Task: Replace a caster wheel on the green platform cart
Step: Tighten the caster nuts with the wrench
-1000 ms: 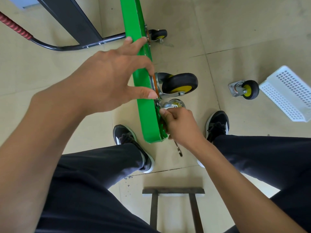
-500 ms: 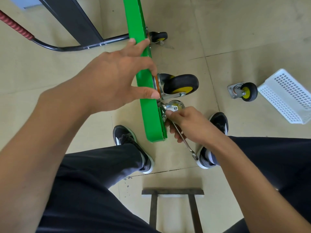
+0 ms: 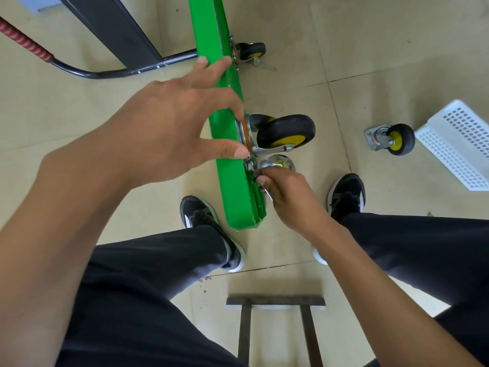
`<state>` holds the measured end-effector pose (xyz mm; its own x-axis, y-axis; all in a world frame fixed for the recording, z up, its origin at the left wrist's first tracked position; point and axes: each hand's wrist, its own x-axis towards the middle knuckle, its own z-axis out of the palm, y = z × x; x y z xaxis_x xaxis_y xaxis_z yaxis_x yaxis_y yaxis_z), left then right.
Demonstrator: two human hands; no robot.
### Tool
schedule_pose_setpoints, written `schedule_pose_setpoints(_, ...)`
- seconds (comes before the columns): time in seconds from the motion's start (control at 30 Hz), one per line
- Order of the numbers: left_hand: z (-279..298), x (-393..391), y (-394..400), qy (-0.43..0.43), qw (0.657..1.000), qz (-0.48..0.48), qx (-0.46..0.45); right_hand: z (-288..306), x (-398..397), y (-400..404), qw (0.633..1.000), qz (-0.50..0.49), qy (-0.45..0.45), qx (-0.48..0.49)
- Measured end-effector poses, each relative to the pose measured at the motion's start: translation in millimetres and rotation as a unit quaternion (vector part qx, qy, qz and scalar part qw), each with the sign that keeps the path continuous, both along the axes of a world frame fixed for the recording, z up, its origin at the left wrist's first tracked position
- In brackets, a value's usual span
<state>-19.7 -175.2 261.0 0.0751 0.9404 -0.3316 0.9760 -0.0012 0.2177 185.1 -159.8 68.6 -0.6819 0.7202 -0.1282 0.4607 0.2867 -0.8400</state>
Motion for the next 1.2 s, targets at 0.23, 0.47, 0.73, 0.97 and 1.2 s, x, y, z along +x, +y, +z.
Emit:
schedule_pose_setpoints(0.23, 0.1, -0.4, -0.1, 0.001, 1.0, 0.003, 0.002, -4.9, -5.3, 1.1, 1.0, -0.008, -0.007, -0.001)
schedule_pose_setpoints(0.47, -1.1, -1.2, -1.0, -0.003, 1.0, -0.002, 0.01, -6.1, -5.7, -0.2, 1.0, -0.013, -0.004, 0.018)
schedule_pose_setpoints(0.73, -1.2, -1.6, -0.3, -0.005, 1.0, -0.003, 0.01, -7.9, -7.1, -3.8, 1.0, -0.018, 0.022, 0.011)
schedule_pose_setpoints(0.97, -1.4, -0.7, -0.2, 0.001, 1.0, -0.005, 0.011, -6.8, -7.5, -11.6, 0.998, -0.042, 0.053, 0.008)
schedule_pose_setpoints(1.2, -3.3, -2.6, -0.5, 0.003, 1.0, -0.008, 0.016, 1.9, -9.8, -19.1, 0.998, -0.038, 0.04, 0.004)
